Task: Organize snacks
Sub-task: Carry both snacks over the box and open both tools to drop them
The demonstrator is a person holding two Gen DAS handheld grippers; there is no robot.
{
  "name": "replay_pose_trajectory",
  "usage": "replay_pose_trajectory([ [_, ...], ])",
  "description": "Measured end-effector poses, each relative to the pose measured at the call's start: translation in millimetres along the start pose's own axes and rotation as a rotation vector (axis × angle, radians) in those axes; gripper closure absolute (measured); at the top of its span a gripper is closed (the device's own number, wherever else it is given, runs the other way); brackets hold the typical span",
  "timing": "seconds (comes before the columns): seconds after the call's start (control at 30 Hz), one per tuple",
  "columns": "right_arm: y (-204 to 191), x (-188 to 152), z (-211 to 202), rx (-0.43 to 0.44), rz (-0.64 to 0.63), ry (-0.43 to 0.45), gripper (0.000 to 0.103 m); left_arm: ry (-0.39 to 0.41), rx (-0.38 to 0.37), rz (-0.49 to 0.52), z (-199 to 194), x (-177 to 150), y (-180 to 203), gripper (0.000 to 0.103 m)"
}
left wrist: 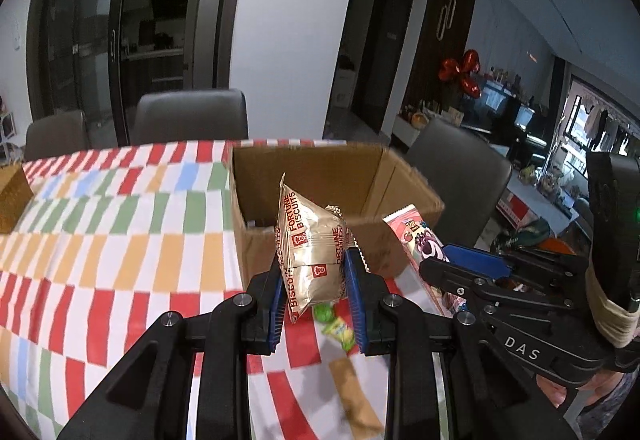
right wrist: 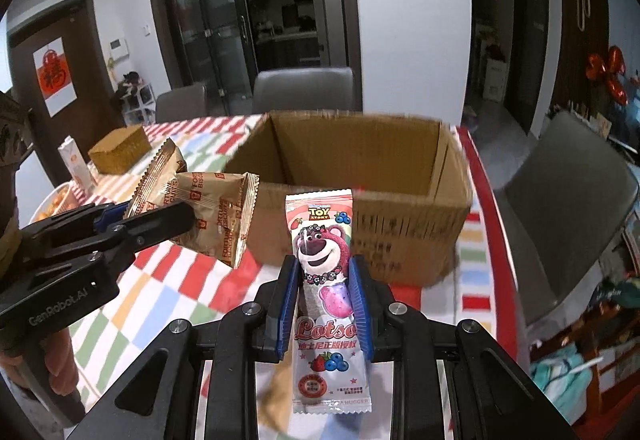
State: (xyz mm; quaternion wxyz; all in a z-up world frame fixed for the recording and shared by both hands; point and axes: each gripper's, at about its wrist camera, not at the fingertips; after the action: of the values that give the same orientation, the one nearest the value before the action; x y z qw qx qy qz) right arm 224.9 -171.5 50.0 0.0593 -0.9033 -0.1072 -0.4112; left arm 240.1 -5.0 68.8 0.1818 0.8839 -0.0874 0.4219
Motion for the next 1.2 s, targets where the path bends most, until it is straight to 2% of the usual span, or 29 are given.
replay_pose_trajectory([
  [0.27, 11.2, 40.2, 2.6, 0.004, -0.008, 0.055, 0.076, 0.048, 0.013, -0.002, 6.3, 38.9, 0.8, 0.075],
  [0.47, 21.3, 64.8, 18.2, 0.01, -0.029, 0.045, 0.076, 0.046, 0.023, -0.007, 22.4, 60.3, -3.3, 0.075],
  [0.83, 47.2, 94.5, 54.0, -0.012, -0.055, 0.018, 0.076, -0.009, 0.025, -0.027, 71.0, 80.6, -5.7, 0.075],
  [1.07, 63.3, 104.2, 75.4, -0.026, -0.055, 0.002, 0.076, -0.046, 0.036, -0.032, 96.5, 82.6, -5.4, 0.075],
  [1.13, 67.0, 105.3, 81.6, -0.026, -0.05, -0.005, 0.076, -0.055, 0.042, -0.03, 102.8, 83.6, -4.6, 0.074],
  [1.17, 68.9, 105.6, 84.8, -0.023, -0.047, -0.009, 0.076, -0.058, 0.055, -0.03, 105.5, 83.3, -4.3, 0.07],
  [1.2, 70.3, 105.5, 86.5, -0.023, -0.041, -0.008, 0.073, -0.06, 0.068, -0.032, 107.7, 83.7, -4.7, 0.062],
])
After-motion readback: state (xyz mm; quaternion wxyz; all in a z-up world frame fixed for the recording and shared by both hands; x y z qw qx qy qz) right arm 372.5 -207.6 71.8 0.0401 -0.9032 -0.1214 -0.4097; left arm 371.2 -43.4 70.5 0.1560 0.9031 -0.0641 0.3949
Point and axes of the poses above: each gripper's, at about its wrist camera, not at the fingertips, and z roughly the way its jaws point, y to its right, x to its top, and after that the axes turned 6 degrees about -z, right-handed
